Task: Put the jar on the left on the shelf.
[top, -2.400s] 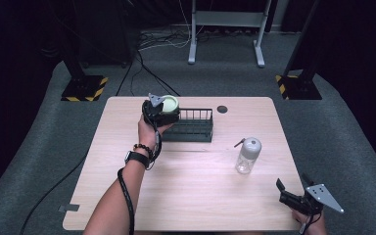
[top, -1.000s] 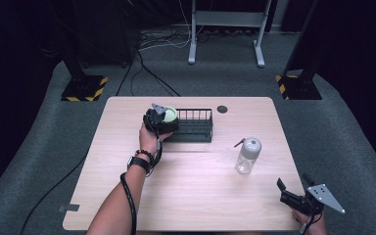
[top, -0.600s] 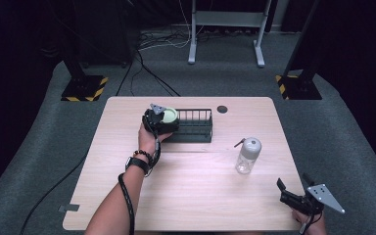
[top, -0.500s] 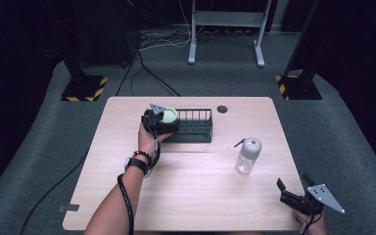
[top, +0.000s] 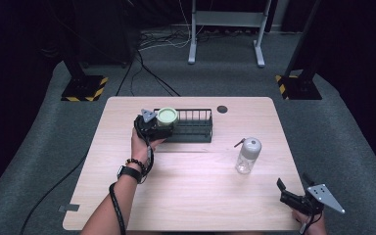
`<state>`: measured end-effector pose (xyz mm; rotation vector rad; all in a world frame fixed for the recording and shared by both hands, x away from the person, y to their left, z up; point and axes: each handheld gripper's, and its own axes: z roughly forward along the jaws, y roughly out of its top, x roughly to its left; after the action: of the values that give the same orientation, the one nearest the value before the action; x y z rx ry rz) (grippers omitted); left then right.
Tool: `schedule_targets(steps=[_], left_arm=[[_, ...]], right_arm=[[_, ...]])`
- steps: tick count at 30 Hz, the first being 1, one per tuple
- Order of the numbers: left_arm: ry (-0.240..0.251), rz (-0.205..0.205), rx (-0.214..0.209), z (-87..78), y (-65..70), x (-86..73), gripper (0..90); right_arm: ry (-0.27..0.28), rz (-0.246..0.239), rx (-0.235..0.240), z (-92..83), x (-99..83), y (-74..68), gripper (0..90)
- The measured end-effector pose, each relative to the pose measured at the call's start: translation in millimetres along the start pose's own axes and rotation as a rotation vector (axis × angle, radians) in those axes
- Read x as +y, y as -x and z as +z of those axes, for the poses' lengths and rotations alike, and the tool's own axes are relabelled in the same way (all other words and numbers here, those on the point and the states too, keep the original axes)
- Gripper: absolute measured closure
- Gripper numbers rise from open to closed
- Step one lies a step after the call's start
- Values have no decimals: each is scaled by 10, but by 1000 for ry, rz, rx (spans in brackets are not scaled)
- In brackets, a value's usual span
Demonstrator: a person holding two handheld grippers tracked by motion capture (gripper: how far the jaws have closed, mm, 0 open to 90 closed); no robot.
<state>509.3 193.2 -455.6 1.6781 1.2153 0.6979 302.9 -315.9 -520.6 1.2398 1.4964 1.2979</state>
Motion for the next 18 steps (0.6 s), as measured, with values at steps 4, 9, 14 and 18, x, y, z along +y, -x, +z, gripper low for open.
schedule_targets(steps=[4, 9, 14, 18], left_arm=[[4, -8, 2, -46, -37, -57, 1], [7, -7, 3, -89, -71, -110, 2], [8, -9, 2, -122, -91, -193, 1], [9, -4, -5, -152, -95, -263, 2]], right_arm=[[-1, 0, -1, 1, 0, -1, 16], [-1, -2, -4, 1, 0, -5, 16], [0, -1, -5, -1, -1, -5, 16], [0, -2, -5, -1, -1, -6, 16]])
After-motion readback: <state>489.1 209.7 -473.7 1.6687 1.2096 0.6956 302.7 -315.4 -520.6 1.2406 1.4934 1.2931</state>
